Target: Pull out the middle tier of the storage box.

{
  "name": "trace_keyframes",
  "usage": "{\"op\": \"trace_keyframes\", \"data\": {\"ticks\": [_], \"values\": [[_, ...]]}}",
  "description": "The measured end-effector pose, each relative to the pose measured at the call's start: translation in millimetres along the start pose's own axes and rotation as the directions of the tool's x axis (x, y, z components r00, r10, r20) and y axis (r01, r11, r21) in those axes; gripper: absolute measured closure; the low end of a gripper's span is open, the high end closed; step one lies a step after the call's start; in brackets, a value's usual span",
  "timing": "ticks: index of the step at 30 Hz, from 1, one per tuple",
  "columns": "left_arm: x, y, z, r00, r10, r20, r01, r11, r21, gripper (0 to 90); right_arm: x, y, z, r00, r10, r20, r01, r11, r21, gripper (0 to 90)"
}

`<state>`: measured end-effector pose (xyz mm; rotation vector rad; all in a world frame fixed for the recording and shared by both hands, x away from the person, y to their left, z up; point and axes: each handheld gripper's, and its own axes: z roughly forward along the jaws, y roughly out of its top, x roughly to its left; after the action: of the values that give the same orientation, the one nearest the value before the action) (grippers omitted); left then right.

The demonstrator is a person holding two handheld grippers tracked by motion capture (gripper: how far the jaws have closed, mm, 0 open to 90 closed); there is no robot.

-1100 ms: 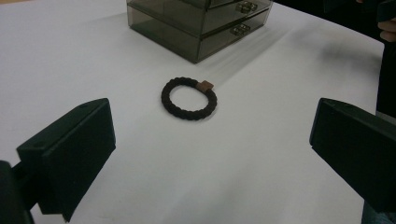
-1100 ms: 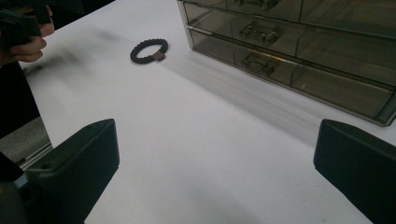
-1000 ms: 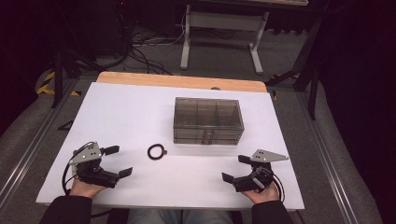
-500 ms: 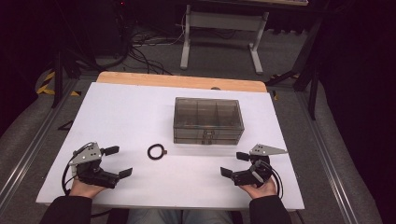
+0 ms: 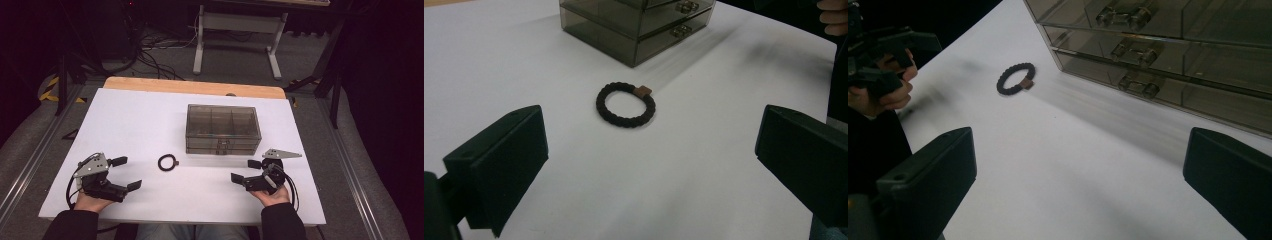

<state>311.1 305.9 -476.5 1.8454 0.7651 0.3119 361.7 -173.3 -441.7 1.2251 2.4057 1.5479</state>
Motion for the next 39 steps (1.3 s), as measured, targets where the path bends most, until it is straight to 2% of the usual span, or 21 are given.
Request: {"op": "trace_keyframes", "data": {"ticks": [3,4,7,11,14,17,20,21,22,25,35,38,39], "values": [[1.1,0.5,-0.8,0.9998,0.022,-0.004,-0.022,0.9998,0.001,1.2,-2.7,1.4,4.4,0.9984,0.050,-0.027,-0.051,0.998,-0.022,2.6],[0.3,0.2,-0.6,1.0000,0.009,-0.002,-0.009,1.0000,-0.001,1.2,-3.6,1.9,5.8,0.9969,0.068,-0.038,-0.070,0.997,-0.034,2.9],[0.0,0.3,-0.9,0.9999,0.011,-0.003,-0.011,0.9999,0.002,1.2,-6.5,3.2,9.4,0.9920,0.117,-0.047,-0.120,0.991,-0.058,3.2],[0.5,0.5,-1.3,0.9997,0.024,-0.009,-0.024,0.9997,0.004,1.2,-11.5,4.3,14.3,0.9793,0.192,-0.064,-0.196,0.978,-0.071,4.7],[0.7,0.5,-1.5,0.9995,0.029,-0.010,-0.029,0.9996,0.004,1.3,-14.5,4.3,17.0,0.9668,0.241,-0.085,-0.248,0.965,-0.080,6.1],[0.3,0.4,-1.7,0.9996,0.026,-0.011,-0.026,0.9997,0.004,1.2,-16.4,4.5,20.1,0.9577,0.277,-0.079,-0.283,0.955,-0.089,6.3],[1.3,0.7,-2.0,0.9990,0.042,-0.015,-0.042,0.9991,0.005,1.2,-18.1,4.8,21.5,0.9452,0.315,-0.086,-0.323,0.941,-0.097,8.5],[0.3,0.3,-1.7,0.9996,0.027,-0.011,-0.027,0.9996,0.005,1.2,-18.9,4.9,22.2,0.9418,0.325,-0.087,-0.332,0.938,-0.098,9.4],[0.9,0.6,-1.7,0.9991,0.041,-0.014,-0.041,0.9991,0.005,1.2,-19.4,5.0,23.1,0.9378,0.337,-0.084,-0.344,0.933,-0.100,10.1],[-1.0,0.3,-1.1,0.9996,0.027,-0.011,-0.027,0.9996,0.002,1.2,-21.3,4.7,26.0,0.9232,0.379,-0.065,-0.384,0.918,-0.098,11.6],[-1.4,0.4,-1.2,0.9992,0.038,-0.011,-0.038,0.9993,0.007,1.2,-24.7,2.1,37.8,0.8629,0.494,-0.108,-0.504,0.856,-0.117,20.3],[-1.7,0.4,-1.0,0.9992,0.039,-0.010,-0.039,0.9992,0.008,1.2,-24.9,1.5,39.9,0.8516,0.513,-0.107,-0.523,0.845,-0.113,23.5],[-1.7,0.4,-1.0,0.9992,0.038,-0.010,-0.038,0.9992,0.007,1.2,-24.5,1.3,40.6,0.8504,0.515,-0.106,-0.525,0.844,-0.112,24.3]]}}
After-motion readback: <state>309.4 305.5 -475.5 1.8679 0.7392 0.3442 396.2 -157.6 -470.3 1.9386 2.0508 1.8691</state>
